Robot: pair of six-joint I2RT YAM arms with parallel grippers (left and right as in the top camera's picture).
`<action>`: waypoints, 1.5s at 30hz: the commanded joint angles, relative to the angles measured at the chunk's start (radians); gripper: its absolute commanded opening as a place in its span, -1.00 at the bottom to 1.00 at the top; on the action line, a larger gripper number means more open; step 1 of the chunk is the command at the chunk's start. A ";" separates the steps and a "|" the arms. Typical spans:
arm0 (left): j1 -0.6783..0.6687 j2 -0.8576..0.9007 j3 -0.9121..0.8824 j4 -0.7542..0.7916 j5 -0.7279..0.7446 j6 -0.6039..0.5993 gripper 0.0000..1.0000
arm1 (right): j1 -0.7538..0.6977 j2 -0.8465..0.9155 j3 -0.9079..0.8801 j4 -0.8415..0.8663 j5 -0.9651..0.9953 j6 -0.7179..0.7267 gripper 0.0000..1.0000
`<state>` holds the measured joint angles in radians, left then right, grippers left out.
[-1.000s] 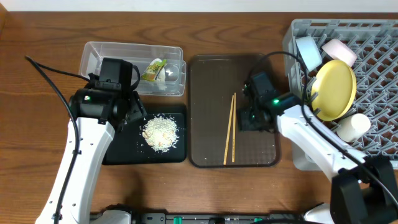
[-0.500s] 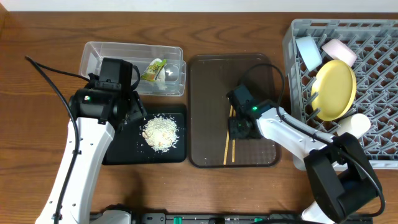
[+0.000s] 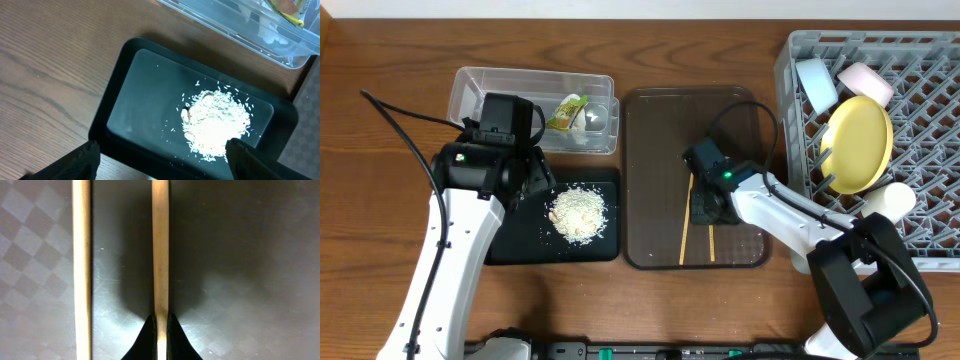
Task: Sort waste into correct bins and load items into the dishwasher rack
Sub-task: 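Carry the chopstick to the rack and drop it in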
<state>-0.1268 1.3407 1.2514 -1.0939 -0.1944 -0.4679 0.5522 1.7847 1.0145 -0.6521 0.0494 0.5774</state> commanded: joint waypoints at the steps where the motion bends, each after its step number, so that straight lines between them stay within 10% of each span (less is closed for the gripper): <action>1: 0.004 0.006 -0.004 -0.005 -0.016 -0.005 0.65 | -0.046 -0.055 0.026 -0.032 0.037 -0.060 -0.98; 22: 0.004 0.006 -0.004 -0.005 -0.015 -0.006 0.65 | -0.571 -0.219 0.259 -0.236 0.040 -0.568 -0.98; 28: 0.004 0.006 -0.004 -0.005 -0.015 -0.006 0.65 | -0.578 -0.180 0.259 -0.219 0.039 -0.568 -0.70; 33: 0.004 0.006 -0.004 -0.005 -0.015 -0.006 0.65 | -0.577 -0.198 0.266 -0.186 0.033 -0.567 0.00; 45: 0.004 0.006 -0.004 -0.002 0.003 -0.006 0.65 | -0.377 -0.252 0.249 -0.154 -0.195 -0.426 0.01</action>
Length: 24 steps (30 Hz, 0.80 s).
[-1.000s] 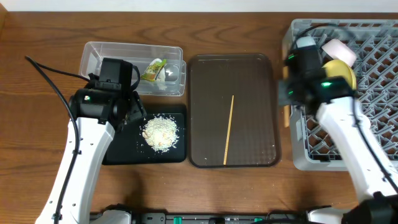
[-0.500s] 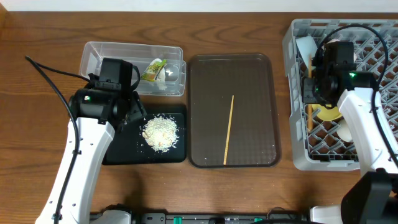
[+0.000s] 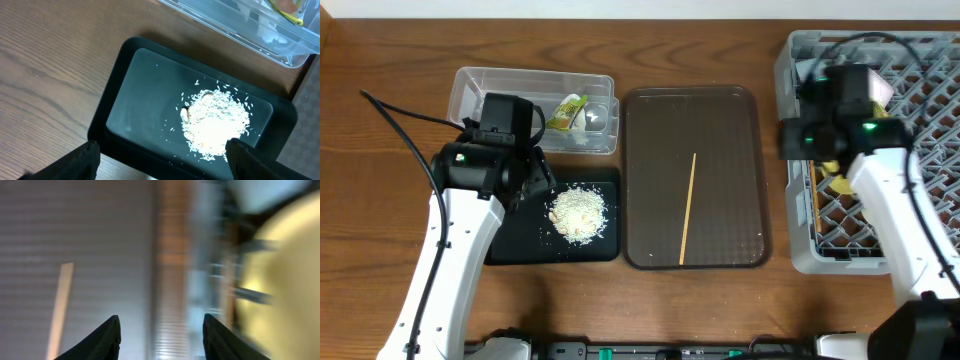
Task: Sort waste into correct bins and load items into the dishwasher rack
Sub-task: 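Carry the chopstick to the rack and drop it in, then grasp the remaining chopstick on the brown tray with the right gripper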
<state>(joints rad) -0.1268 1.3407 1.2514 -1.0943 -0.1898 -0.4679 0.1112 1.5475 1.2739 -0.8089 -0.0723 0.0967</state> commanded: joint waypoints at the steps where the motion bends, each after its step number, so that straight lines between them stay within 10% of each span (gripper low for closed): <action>1: 0.004 0.006 -0.004 -0.001 -0.002 -0.006 0.64 | 0.103 -0.013 -0.021 0.010 -0.074 0.058 0.01; 24: 0.004 0.006 -0.004 -0.002 -0.002 -0.005 0.65 | 0.542 0.319 -0.158 0.137 0.103 0.467 -0.11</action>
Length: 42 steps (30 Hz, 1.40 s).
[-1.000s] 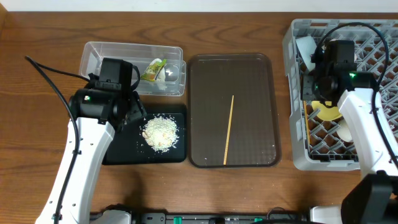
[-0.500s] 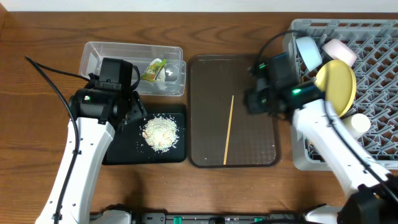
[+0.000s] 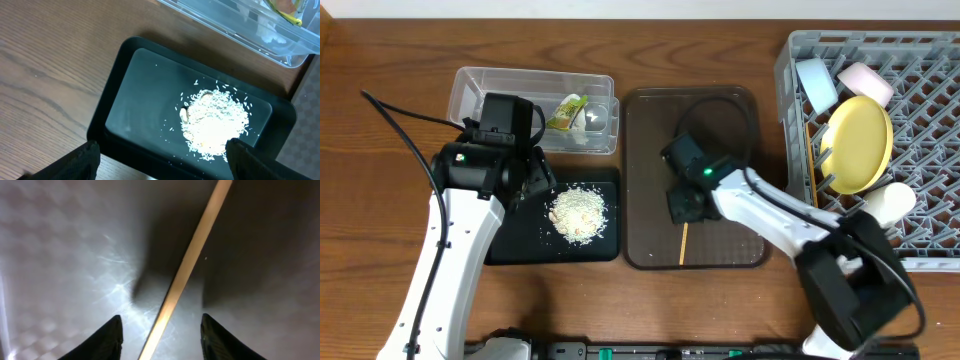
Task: Sort waste into correct bins and load items into the dishwasher rack
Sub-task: 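Grasp the remaining chopstick on the brown tray with the right gripper, then carry the second chopstick into the rack and release it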
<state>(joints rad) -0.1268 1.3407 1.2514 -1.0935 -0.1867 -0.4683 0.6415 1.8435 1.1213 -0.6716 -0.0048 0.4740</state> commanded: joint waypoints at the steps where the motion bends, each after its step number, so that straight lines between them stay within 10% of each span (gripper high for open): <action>1: 0.004 0.006 -0.004 -0.002 -0.005 -0.005 0.65 | 0.012 0.026 -0.005 0.000 0.040 0.103 -0.18; 9: 0.004 0.006 -0.004 -0.002 -0.005 -0.005 0.65 | -0.015 0.015 -0.003 -0.015 0.077 0.105 -0.98; 26: 0.004 0.006 -0.004 -0.005 -0.005 -0.005 0.65 | -0.443 -0.335 0.128 -0.201 0.079 -0.300 -0.98; 38: 0.004 0.006 -0.004 -0.005 -0.005 -0.005 0.65 | -0.678 -0.252 0.127 -0.222 0.076 -0.446 -0.96; 42: 0.004 0.006 -0.004 -0.005 -0.005 -0.005 0.66 | -0.678 -0.237 0.127 -0.202 0.076 -0.446 -0.46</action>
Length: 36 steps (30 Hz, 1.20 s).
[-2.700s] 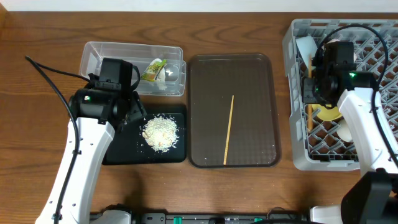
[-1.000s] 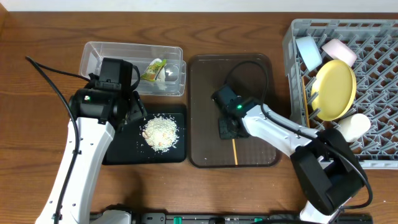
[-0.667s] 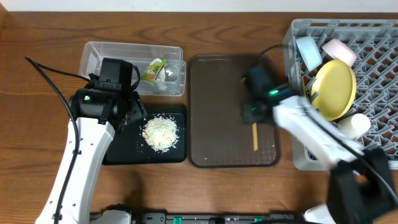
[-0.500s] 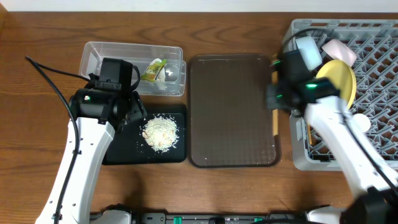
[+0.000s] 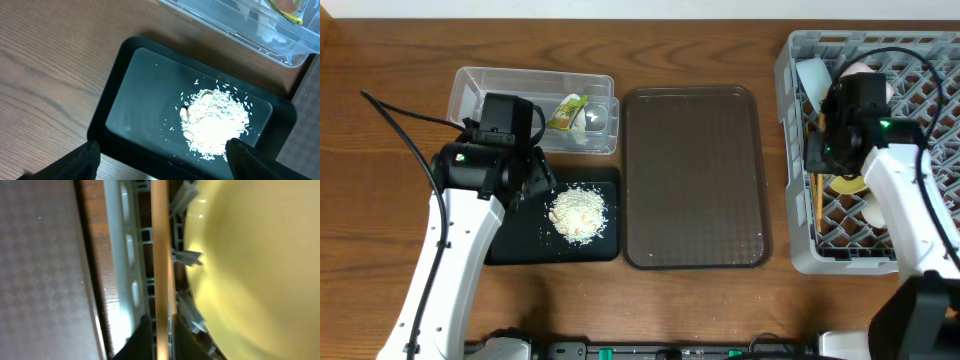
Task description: Sort waste into correct bins and load items into the dishwasher rack
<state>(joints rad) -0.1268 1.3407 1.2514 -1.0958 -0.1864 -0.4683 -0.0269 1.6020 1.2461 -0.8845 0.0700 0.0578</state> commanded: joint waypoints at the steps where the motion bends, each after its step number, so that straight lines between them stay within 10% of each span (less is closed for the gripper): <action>1: 0.004 0.006 -0.004 -0.003 -0.005 -0.005 0.66 | -0.009 0.001 0.003 0.018 0.002 -0.030 -0.36; 25: 0.003 -0.024 -0.006 0.023 0.084 0.238 0.66 | -0.009 -0.220 0.001 0.083 -0.194 0.069 0.37; 36: -0.046 -0.494 -0.278 0.138 0.134 0.273 0.66 | -0.002 -0.583 -0.253 0.113 -0.182 0.070 0.68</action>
<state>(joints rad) -0.1608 0.9642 1.0378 -0.9649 -0.0620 -0.2085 -0.0269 1.1244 1.0828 -0.7940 -0.1127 0.1257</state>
